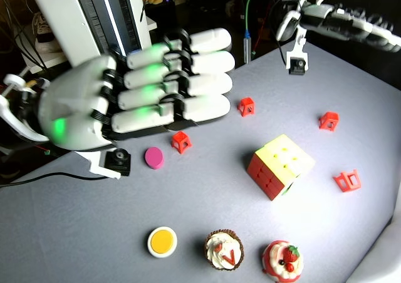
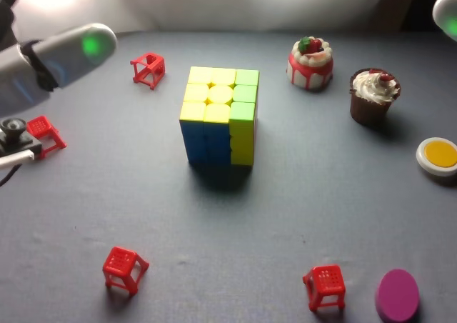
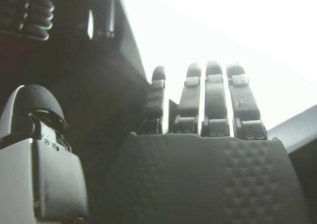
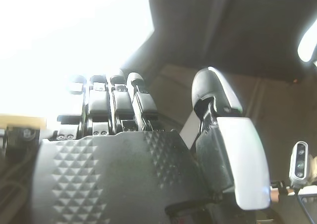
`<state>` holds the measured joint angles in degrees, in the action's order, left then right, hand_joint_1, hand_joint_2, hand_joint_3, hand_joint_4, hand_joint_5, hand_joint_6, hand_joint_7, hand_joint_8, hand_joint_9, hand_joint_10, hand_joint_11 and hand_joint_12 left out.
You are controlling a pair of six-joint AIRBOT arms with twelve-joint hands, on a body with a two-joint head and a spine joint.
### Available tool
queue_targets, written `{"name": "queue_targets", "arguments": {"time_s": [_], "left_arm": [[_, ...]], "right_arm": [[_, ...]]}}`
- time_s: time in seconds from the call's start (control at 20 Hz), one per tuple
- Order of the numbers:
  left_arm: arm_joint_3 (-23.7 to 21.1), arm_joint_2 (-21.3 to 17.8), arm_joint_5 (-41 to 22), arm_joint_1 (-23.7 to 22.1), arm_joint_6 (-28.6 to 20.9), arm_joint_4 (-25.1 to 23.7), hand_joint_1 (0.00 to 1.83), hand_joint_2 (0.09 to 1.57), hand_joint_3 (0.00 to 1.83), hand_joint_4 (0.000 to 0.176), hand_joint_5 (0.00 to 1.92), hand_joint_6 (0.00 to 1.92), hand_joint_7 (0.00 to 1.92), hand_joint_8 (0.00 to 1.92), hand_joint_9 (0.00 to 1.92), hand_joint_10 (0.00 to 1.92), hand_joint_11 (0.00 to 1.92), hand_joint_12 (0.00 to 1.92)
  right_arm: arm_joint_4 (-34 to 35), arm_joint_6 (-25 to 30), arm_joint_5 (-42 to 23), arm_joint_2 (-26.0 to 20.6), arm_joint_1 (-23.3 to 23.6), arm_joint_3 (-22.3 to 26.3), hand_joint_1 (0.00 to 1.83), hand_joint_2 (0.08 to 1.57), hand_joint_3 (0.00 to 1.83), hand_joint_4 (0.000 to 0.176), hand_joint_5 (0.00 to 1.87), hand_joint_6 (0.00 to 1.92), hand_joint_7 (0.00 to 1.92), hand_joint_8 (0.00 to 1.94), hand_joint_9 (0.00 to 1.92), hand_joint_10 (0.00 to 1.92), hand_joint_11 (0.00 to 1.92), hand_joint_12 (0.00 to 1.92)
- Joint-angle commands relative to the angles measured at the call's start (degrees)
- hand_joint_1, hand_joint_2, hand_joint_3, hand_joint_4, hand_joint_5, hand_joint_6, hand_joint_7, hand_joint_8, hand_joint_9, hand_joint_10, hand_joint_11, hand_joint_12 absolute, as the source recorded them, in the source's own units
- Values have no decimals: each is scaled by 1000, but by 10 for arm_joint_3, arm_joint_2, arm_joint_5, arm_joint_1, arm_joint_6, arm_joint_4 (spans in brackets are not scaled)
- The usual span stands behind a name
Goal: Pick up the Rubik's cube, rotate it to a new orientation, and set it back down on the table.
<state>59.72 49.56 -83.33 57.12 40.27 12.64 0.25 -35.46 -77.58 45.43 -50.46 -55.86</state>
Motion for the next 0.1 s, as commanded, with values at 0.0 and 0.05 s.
{"name": "queue_targets", "arguments": {"time_s": [0.0,0.05], "left_arm": [[-4,-7,-91,2,2,2,177,1161,27,83,0,0,0,0,0,0,0,0],[-10,-14,-112,9,11,2,98,1199,36,3,0,0,0,0,0,0,0,0]], "right_arm": [[10,4,-80,-3,4,4,214,1311,0,0,0,0,0,0,0,0,0,0],[10,4,-88,-7,4,8,249,1314,0,0,0,0,0,0,0,0,0,0]]}}
